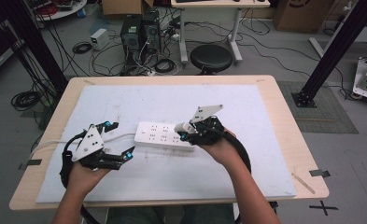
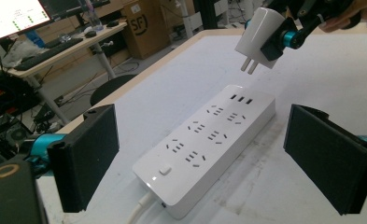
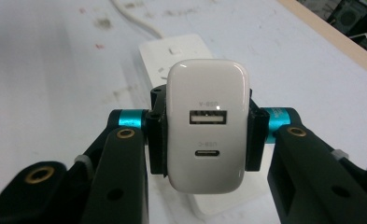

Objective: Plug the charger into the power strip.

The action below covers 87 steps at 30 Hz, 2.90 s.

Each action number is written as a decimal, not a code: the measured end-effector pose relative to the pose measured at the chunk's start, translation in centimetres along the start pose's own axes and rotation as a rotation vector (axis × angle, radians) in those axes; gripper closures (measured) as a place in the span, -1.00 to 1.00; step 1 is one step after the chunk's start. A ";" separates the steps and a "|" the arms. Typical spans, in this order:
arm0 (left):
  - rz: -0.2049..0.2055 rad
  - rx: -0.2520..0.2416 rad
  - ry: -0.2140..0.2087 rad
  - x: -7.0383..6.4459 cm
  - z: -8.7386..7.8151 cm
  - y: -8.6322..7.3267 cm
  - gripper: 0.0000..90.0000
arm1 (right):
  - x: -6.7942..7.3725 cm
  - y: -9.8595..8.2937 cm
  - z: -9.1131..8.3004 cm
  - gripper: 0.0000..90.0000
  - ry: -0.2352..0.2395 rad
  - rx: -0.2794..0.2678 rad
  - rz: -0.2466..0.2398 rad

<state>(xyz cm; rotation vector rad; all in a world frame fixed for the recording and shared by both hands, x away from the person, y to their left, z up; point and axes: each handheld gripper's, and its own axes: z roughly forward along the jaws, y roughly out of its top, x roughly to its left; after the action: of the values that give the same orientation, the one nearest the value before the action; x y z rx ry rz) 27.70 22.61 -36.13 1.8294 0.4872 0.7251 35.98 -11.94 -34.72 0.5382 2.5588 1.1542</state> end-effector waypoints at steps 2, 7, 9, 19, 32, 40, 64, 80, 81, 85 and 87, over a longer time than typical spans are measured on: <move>0.000 0.001 0.000 0.0 -0.1 -0.1 -0.77 | -0.4 0.4 0.1 0.40 0.001 0.035 -0.023; 0.006 0.014 -0.006 0.0 -0.2 -0.3 -0.77 | -1.8 1.3 0.6 0.40 0.023 0.151 -0.084; 0.004 0.015 -0.009 0.0 -0.2 -0.4 -0.77 | -2.3 1.5 0.9 0.40 0.052 0.183 -0.089; -0.011 0.024 -0.022 -0.1 0.0 -1.4 -0.77 | -4.0 3.6 4.3 0.40 0.164 0.357 -0.176; -0.025 0.038 -0.020 0.5 -0.5 -2.5 -0.77 | -5.2 4.7 7.9 0.40 0.203 0.457 -0.211; -0.034 0.037 -0.017 0.7 -0.5 -2.8 -0.77 | -5.3 4.9 8.5 0.40 0.205 0.490 -0.228; -0.043 0.038 -0.024 0.4 -0.1 -3.1 -0.77 | -4.9 5.2 9.7 0.41 0.208 0.551 -0.305; -0.034 0.043 -0.028 0.3 0.1 -2.8 -0.77 | -4.3 5.5 9.8 0.41 0.189 0.581 -0.366; -0.036 0.042 -0.028 0.3 0.1 -2.8 -0.77 | -4.3 5.5 9.9 0.41 0.189 0.584 -0.375; -0.034 0.045 -0.033 0.3 0.4 -2.8 -0.77 | -4.2 5.6 10.5 0.41 0.194 0.608 -0.365; -0.034 0.042 -0.036 0.2 0.7 -2.7 -0.77 | -4.5 5.4 10.8 0.41 0.204 0.630 -0.354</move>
<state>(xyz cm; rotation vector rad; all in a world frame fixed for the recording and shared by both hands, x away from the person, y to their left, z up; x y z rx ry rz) 28.33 23.24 -38.77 1.8663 0.5123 0.6616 45.48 -3.50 -37.07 0.0725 3.0177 0.2840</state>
